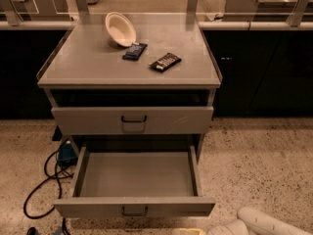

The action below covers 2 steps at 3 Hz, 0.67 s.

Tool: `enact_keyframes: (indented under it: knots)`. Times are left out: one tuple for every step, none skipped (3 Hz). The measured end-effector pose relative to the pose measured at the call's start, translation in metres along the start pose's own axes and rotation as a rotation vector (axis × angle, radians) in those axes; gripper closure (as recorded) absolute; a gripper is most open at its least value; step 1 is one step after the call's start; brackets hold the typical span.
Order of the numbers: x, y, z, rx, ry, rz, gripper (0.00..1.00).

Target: Close middle drawer

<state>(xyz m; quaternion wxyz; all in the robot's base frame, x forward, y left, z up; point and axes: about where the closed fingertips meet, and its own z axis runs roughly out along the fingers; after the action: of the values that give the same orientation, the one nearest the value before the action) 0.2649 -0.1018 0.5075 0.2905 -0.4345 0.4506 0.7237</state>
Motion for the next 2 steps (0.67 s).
enact_keyframes:
  knots:
    - [0.005, 0.009, -0.003, 0.134, 0.05, -0.006, 0.0]
    - [0.022, -0.001, -0.008, 0.342, 0.068, -0.035, 0.0]
